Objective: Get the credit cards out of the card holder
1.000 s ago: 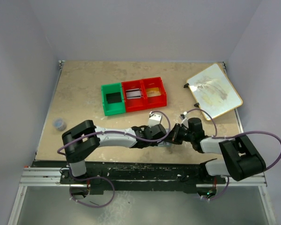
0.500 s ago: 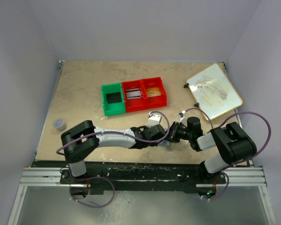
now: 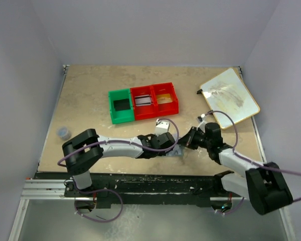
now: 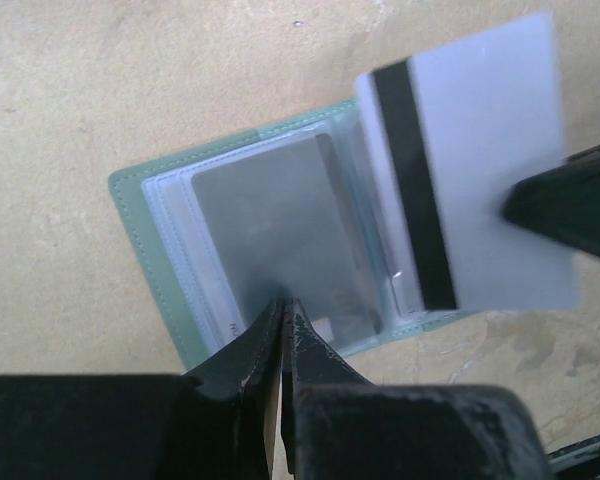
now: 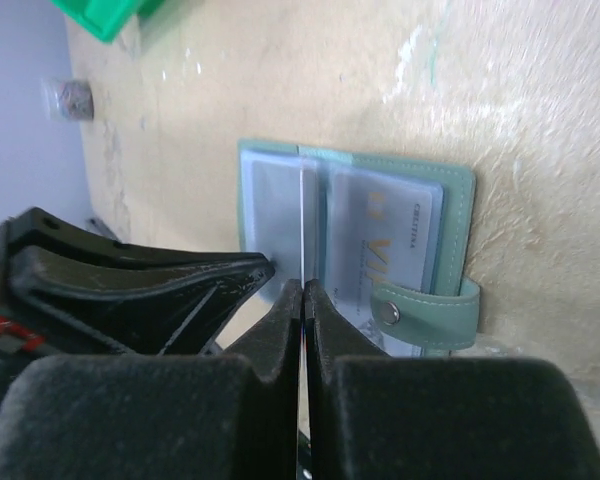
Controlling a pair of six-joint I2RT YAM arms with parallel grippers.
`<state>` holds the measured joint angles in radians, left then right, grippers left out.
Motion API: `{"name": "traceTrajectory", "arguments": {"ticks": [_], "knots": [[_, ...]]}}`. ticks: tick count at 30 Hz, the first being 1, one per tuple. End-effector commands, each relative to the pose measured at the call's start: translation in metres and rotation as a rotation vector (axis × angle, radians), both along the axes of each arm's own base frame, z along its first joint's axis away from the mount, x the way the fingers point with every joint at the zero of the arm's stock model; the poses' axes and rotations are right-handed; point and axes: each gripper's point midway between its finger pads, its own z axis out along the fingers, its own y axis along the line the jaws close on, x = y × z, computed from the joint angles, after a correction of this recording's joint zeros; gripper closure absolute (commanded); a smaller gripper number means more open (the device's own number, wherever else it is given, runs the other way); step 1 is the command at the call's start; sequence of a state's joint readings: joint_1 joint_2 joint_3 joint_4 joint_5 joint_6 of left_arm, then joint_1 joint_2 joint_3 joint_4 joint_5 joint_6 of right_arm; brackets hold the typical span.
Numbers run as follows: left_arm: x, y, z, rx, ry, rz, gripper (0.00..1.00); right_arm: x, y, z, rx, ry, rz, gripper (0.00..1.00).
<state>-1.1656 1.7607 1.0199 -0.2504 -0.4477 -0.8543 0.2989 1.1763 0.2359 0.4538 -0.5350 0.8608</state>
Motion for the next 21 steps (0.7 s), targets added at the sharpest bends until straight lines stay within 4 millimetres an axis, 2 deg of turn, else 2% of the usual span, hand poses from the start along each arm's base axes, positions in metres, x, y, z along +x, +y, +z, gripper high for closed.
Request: {"name": "traceTrajectory", "arguments": {"ticks": [1,4,5,7,9,11,12,14,17,21], "knots": [[0.002,0.021,0.011,0.031,-0.021,0.035,1.0,0.016,-0.024,0.025,-0.163,-0.076,-0.061,1.0],[0.009,0.022,0.034,-0.021,-0.058,0.064,1.0,0.028,-0.024,0.061,-0.179,-0.214,-0.047,1.0],[0.012,0.023,0.042,-0.044,-0.071,0.082,0.99,0.038,-0.026,0.078,-0.191,-0.29,-0.06,1.0],[0.022,0.03,0.06,-0.092,-0.109,0.126,0.9,0.05,-0.024,0.107,-0.2,-0.402,-0.044,1.0],[0.032,0.045,0.08,-0.125,-0.154,0.184,0.82,0.061,-0.021,0.13,-0.22,-0.503,-0.021,1.0],[0.043,0.068,0.09,-0.133,-0.182,0.25,0.63,0.074,-0.02,0.15,-0.262,-0.595,-0.018,1.0],[0.048,0.081,0.091,-0.133,-0.192,0.287,0.57,0.08,-0.019,0.156,-0.291,-0.631,-0.01,1.0],[0.056,0.109,0.095,-0.142,-0.202,0.363,0.52,0.092,-0.012,0.17,-0.342,-0.709,0.012,1.0],[0.055,0.142,0.097,-0.126,-0.226,0.444,0.48,0.106,0.013,0.181,-0.432,-0.827,0.081,1.0],[0.045,0.166,0.091,-0.108,-0.222,0.506,0.44,0.129,0.047,0.194,-0.545,-0.968,0.172,1.0]]}}
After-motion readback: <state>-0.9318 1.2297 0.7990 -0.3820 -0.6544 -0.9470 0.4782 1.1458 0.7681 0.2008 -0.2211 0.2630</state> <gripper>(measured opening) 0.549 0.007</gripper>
